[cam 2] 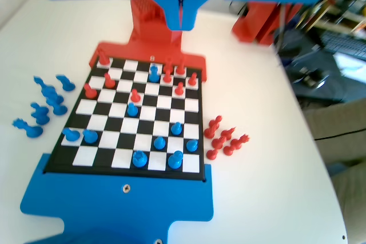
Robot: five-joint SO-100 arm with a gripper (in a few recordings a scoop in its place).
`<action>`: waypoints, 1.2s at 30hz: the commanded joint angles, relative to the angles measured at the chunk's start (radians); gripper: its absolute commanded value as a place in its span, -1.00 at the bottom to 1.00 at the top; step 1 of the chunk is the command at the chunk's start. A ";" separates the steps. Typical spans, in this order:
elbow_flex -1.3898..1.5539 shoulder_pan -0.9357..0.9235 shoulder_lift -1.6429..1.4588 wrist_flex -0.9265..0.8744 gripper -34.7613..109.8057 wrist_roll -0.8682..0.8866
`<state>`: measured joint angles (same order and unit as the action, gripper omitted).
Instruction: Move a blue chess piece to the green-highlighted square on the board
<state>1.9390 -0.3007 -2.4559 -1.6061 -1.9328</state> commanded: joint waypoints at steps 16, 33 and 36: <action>0.158 0.176 -0.472 -0.051 -0.51 0.133; 0.238 0.287 -0.598 0.031 -0.51 0.161; 0.238 0.281 -0.598 0.032 -0.51 0.161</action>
